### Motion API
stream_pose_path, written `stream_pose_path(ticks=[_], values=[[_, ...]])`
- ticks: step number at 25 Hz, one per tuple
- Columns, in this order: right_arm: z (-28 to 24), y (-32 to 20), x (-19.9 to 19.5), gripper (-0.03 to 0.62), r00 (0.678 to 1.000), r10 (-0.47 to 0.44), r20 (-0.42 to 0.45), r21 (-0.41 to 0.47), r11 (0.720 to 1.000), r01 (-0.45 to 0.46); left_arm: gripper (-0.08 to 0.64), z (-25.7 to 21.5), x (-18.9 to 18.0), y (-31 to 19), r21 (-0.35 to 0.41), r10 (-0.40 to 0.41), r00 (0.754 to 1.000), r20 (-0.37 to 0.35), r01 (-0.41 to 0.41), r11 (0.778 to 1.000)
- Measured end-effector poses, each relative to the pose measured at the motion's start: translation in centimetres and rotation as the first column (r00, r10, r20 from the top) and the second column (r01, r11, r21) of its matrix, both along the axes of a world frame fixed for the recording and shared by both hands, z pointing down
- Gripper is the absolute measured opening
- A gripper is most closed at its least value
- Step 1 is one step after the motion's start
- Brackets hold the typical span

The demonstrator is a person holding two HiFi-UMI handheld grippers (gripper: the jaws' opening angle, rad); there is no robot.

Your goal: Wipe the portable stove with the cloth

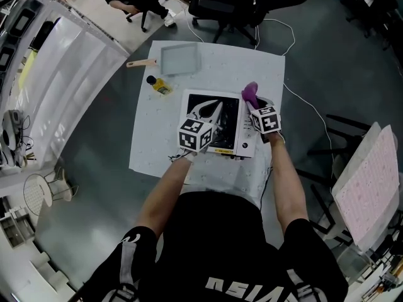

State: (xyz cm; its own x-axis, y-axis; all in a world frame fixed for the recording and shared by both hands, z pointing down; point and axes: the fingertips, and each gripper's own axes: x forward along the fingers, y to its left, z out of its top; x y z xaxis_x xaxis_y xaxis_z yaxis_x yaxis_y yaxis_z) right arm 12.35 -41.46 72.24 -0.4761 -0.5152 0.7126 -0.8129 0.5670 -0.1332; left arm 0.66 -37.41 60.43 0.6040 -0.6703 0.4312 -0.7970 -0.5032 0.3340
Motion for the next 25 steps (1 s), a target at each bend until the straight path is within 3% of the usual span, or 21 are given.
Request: stream_pose_path(ticks=[25], values=[[0.0,9.0,-1.2,0.098,0.992,-0.125,0.026,-0.032,0.992,0.125,0.009,-1.3,1.5,7.0,0.016,-0.099,0.995,-0.026,0.099,0.995]])
